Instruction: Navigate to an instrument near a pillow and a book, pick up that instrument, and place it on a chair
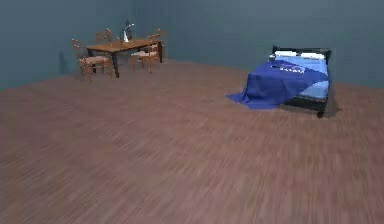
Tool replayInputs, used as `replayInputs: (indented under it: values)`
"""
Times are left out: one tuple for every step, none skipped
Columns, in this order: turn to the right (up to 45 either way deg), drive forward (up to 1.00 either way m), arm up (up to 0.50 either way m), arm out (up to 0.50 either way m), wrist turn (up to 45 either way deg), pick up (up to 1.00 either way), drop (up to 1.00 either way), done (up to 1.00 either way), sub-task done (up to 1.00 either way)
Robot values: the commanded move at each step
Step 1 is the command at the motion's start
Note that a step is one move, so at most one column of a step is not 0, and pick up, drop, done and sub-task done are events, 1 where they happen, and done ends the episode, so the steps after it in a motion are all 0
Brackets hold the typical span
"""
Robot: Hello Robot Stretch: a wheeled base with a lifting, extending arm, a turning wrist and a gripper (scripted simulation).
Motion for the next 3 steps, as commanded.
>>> replayInputs:
  values:
    - [30.0, 0.00, 0.00, 0.00, 0.0, 0.00, 0.00, 0.00, 0.00]
    - [0.0, 1.00, 0.00, 0.00, 0.0, 0.00, 0.00, 0.00, 0.00]
    - [0.0, 1.00, 0.00, 0.00, 0.0, 0.00, 0.00, 0.00, 0.00]
